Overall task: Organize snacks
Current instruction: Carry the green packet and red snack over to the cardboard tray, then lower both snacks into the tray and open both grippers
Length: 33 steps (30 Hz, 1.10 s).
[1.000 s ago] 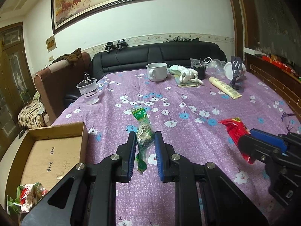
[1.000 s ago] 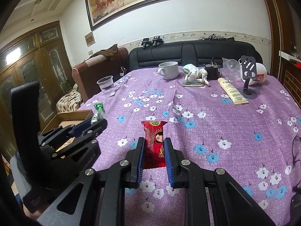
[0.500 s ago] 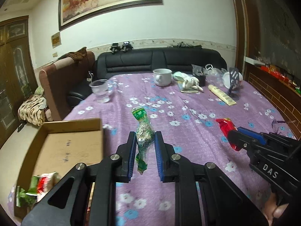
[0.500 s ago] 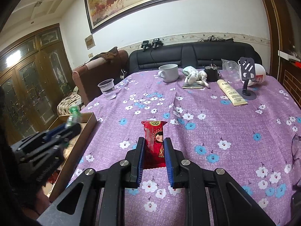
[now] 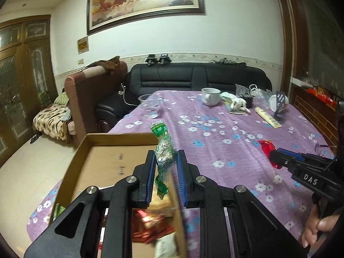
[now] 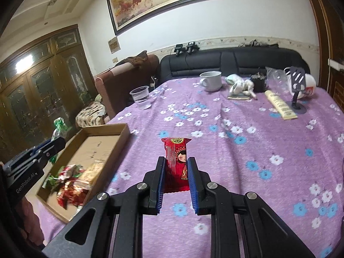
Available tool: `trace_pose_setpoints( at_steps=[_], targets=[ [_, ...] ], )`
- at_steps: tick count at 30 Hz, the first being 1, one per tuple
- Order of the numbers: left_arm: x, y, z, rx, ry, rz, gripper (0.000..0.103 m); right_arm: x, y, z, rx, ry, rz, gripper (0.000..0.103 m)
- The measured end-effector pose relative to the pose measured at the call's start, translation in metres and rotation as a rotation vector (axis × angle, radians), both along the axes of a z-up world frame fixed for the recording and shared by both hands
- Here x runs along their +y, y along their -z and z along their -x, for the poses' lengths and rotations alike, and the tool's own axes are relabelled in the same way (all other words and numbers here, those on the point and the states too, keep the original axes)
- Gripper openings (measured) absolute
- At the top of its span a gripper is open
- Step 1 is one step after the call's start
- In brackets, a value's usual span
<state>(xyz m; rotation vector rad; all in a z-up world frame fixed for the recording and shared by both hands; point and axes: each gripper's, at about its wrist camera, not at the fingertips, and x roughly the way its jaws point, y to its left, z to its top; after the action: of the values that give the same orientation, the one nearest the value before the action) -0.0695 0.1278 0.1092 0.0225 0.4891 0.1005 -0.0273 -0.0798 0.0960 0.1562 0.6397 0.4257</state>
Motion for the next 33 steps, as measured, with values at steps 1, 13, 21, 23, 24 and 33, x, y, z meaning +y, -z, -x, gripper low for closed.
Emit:
trace_pose_setpoints(
  at_steps=[1, 13, 21, 23, 24, 33],
  targets=[
    [0.005, 0.0, 0.002, 0.0, -0.009, 0.002, 0.017, 0.002, -0.001, 0.001, 0.003, -0.006, -0.006, 0.02],
    [0.093, 0.033, 0.024, 0.046, -0.186, 0.06, 0.017, 0.093, -0.015, 0.034, 0.03, -0.214, -0.026, 0.02],
    [0.106, 0.056, 0.023, 0.087, -0.192, 0.092, 0.017, 0.147, 0.002, 0.042, 0.076, -0.305, 0.012, 0.02],
    [0.105, 0.059, 0.021, 0.092, -0.18, 0.09, 0.017, 0.157, 0.007, 0.044, 0.085, -0.317, 0.029, 0.02],
    [0.104, 0.06, 0.02, 0.095, -0.176, 0.092, 0.017, 0.161, 0.009, 0.044, 0.09, -0.321, 0.037, 0.02],
    [0.111, 0.074, 0.013, 0.157, -0.154, 0.122, 0.017, 0.193, 0.023, 0.036, 0.111, -0.34, 0.081, 0.02]
  ],
)
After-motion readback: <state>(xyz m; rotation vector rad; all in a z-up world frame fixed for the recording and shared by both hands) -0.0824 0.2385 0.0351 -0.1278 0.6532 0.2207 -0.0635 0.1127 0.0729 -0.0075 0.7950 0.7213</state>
